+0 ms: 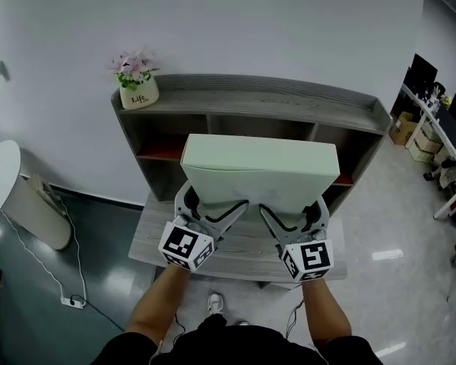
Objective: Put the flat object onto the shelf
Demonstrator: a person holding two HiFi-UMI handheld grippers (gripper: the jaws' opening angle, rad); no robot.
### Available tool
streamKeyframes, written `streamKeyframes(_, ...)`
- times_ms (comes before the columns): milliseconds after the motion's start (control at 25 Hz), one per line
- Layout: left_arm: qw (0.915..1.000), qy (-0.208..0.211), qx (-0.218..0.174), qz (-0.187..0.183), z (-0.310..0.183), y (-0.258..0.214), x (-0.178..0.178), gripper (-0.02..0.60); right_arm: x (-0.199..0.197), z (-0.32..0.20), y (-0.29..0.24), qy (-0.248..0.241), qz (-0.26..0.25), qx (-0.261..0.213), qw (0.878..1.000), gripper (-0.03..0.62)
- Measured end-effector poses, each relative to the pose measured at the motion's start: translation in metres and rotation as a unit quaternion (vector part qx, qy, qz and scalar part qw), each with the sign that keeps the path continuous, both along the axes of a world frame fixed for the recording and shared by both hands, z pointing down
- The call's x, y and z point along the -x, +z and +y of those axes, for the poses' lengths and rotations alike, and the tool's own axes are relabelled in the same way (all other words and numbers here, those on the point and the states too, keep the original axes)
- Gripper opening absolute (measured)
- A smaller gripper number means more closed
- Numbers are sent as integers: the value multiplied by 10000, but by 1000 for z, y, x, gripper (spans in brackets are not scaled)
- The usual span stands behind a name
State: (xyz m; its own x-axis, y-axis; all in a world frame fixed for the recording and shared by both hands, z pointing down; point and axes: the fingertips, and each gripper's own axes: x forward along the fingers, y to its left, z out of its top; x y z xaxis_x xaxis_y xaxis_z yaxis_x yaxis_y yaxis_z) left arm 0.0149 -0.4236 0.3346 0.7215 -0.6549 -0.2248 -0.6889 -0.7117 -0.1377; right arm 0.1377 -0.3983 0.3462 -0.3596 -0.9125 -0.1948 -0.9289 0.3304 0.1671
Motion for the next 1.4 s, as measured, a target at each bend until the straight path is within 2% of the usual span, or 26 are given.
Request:
streamKeyframes(400, 9995, 209, -241, 78, -48, -49, -4, 495, -3, -44, -51, 128, 94, -369, 9992, 495)
streamKeyframes(600, 9982, 293, -412, 308, -65, -88, -2, 497, -2, -57, -95, 85, 251, -749, 9968, 494)
streamKeyframes(760, 9971, 334, -616, 291, -77, -123, -4, 495, -4, -68, -131, 145, 410, -995, 9941, 494)
streamKeyframes(1160, 9917, 271, -1222, 304, -91, -209, -8, 495, -10, -88, -207, 24, -6, -1317, 9913, 494)
streamKeyframes(1400, 9902, 347, -1325, 275, -118, -234, -16, 495, -19, -113, -230, 128, -86, -1414, 9898, 494)
